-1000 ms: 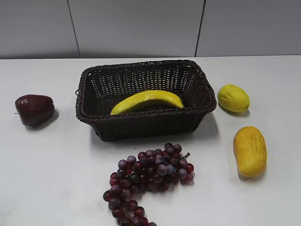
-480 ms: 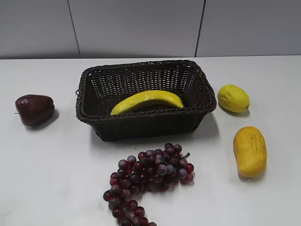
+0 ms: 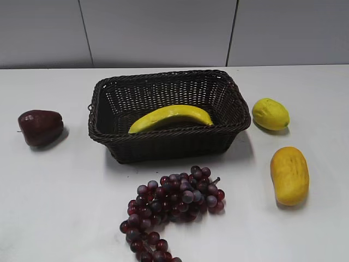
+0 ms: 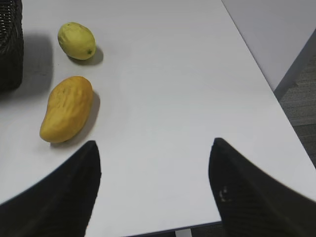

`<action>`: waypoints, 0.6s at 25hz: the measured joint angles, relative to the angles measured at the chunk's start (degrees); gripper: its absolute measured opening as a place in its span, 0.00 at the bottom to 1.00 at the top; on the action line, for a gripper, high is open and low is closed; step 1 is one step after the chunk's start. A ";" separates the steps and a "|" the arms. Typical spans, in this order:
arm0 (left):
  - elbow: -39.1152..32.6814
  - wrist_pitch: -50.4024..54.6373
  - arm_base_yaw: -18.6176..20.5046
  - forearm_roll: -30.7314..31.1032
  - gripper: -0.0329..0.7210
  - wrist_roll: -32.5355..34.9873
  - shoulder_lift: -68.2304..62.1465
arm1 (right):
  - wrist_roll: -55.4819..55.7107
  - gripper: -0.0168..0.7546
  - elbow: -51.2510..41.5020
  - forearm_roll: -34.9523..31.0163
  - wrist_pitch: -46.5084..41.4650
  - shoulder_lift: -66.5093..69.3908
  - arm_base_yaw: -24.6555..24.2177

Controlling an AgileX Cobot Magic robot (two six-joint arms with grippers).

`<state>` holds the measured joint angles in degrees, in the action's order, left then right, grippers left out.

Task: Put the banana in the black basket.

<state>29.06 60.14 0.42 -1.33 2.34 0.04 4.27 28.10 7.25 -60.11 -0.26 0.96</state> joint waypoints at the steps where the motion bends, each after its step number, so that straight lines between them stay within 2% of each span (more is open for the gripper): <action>1: 0.00 0.00 0.32 0.00 0.74 0.00 0.17 | 0.00 0.74 0.00 -0.06 0.00 0.00 0.00; 15: 0.00 0.00 0.75 -0.13 0.61 0.00 0.28 | 0.00 0.74 0.00 0.01 0.00 0.00 0.00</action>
<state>29.06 60.14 1.17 -1.45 2.34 0.32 4.27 28.10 7.26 -60.11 -0.26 0.96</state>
